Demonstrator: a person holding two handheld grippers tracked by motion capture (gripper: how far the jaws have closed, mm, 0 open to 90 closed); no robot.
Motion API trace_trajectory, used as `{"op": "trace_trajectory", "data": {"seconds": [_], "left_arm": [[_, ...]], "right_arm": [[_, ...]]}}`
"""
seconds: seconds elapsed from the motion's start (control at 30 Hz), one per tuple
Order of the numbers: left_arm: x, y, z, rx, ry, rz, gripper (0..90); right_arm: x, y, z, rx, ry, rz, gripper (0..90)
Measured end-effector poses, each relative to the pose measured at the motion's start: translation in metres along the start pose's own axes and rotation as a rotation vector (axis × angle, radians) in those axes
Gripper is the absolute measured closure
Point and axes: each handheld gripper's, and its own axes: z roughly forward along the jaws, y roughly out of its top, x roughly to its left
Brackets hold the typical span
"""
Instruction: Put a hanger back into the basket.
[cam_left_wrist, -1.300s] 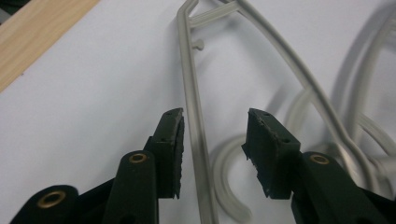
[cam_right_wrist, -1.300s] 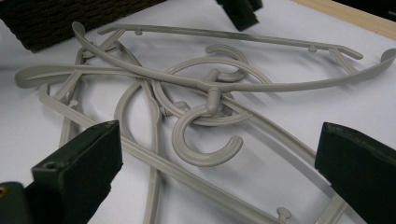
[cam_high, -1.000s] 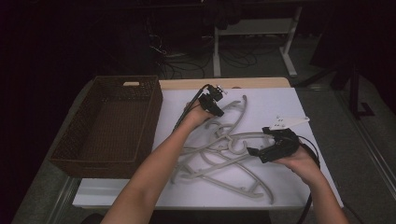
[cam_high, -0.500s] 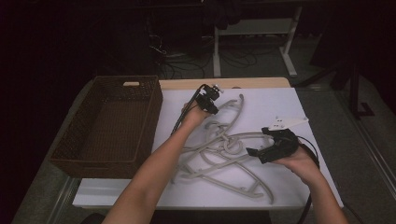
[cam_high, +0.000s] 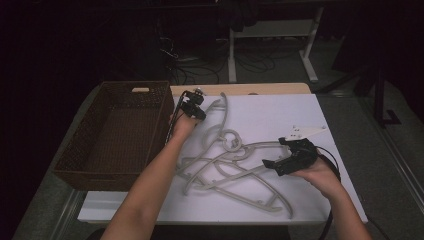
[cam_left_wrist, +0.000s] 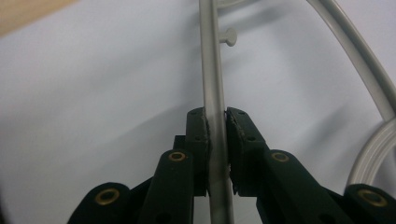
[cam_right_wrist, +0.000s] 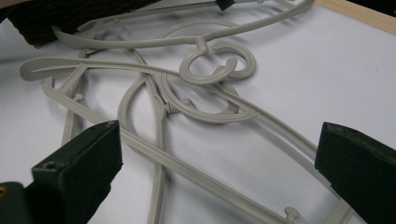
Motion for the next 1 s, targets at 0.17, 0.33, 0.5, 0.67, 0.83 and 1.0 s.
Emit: {"op": "trace_trajectory", "data": {"seconds": [0.17,0.33,0.5,0.67,0.83,1.0], "left_arm": [[0.001,-0.007,-0.005,-0.034,0.036,0.004,62.0],[-0.011,-0.018,-0.042,-0.117,0.008,0.036,58.9],[-0.023,-0.037,-0.063,-0.144,-0.064,0.044,62.4],[-0.044,-0.07,-0.077,-0.146,-0.144,0.067,63.0],[-0.057,-0.09,-0.081,-0.128,-0.168,0.096,62.8],[-0.068,-0.108,-0.082,-0.097,-0.168,0.123,64.1]], "right_arm": [[0.001,0.0,0.001,0.005,0.001,-0.001,0.4],[0.001,0.0,0.001,0.005,0.0,0.0,0.4],[0.001,0.0,0.001,0.007,0.001,-0.002,0.4],[0.003,0.0,0.004,0.014,0.002,-0.006,0.4],[0.004,0.001,0.005,0.019,0.004,-0.01,0.4],[0.004,0.0,0.005,0.019,0.001,-0.01,0.4]]}}
